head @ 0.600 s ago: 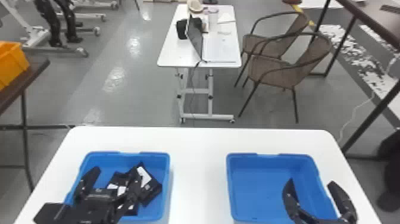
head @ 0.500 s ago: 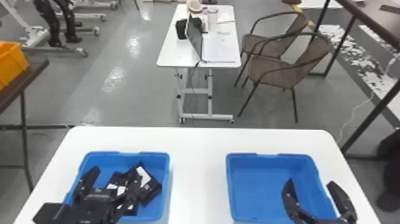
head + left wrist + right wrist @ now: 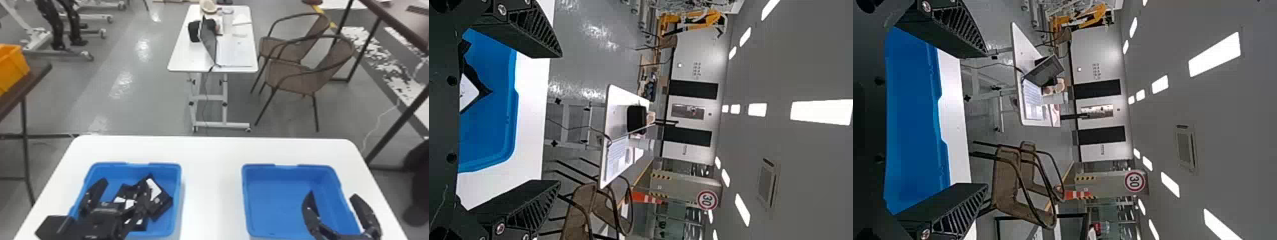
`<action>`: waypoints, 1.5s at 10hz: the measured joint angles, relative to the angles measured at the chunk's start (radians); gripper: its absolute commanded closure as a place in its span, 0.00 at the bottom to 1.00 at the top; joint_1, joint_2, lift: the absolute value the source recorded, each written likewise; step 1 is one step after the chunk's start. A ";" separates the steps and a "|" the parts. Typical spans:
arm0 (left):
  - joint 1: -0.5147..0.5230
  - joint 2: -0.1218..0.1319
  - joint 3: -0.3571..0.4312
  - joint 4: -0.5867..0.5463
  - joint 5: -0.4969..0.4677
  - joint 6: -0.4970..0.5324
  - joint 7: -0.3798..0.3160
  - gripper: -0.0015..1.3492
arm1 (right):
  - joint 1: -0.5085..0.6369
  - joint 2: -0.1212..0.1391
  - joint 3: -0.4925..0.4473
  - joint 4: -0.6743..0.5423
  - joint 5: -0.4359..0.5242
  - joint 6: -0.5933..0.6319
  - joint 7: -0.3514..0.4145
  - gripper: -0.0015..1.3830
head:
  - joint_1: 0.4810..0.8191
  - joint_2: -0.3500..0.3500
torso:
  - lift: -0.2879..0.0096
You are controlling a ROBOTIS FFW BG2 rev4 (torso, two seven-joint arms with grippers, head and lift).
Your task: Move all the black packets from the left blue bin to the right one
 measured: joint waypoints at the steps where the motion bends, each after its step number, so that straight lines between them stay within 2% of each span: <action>1: -0.002 0.000 0.003 0.000 0.019 0.018 -0.002 0.09 | -0.001 0.000 0.000 0.002 -0.003 0.001 0.000 0.06 | 0.63 0.52 | 0.97; 3: -0.003 -0.011 0.020 0.000 0.068 0.063 0.018 0.09 | -0.002 0.000 0.001 0.003 -0.007 0.001 0.001 0.06 | 0.63 0.54 | 0.97; 5: -0.018 -0.056 0.067 -0.014 0.126 0.163 0.031 0.09 | -0.003 0.000 0.001 0.004 -0.009 0.001 0.001 0.06 | 0.63 0.58 | 0.97; 6: -0.039 -0.065 0.097 -0.040 0.119 0.251 0.020 0.09 | -0.004 0.000 0.001 0.005 -0.011 0.001 0.002 0.06 | 0.63 0.59 | 0.97; 7: -0.067 -0.056 0.117 -0.061 0.131 0.360 0.012 0.09 | -0.006 0.000 0.002 0.007 -0.012 0.001 0.002 0.06 | 0.63 0.59 | 0.97; 9: -0.123 -0.021 0.147 -0.070 0.162 0.535 0.009 0.10 | -0.014 0.000 0.010 0.015 -0.017 0.001 0.002 0.06 | 0.63 0.61 | 0.97; 11: -0.178 -0.019 0.196 -0.067 0.176 0.735 0.005 0.11 | -0.024 0.000 0.019 0.024 -0.021 0.001 0.002 0.06 | 0.63 0.64 | 0.97; 13: -0.256 -0.018 0.234 -0.047 0.153 0.933 -0.046 0.11 | -0.034 0.000 0.027 0.032 -0.024 0.001 0.002 0.06 | 0.63 0.65 | 0.97; 15: -0.334 0.002 0.243 0.013 0.119 1.036 -0.091 0.11 | -0.045 0.000 0.040 0.041 -0.031 0.001 0.002 0.06 | 0.63 0.66 | 0.97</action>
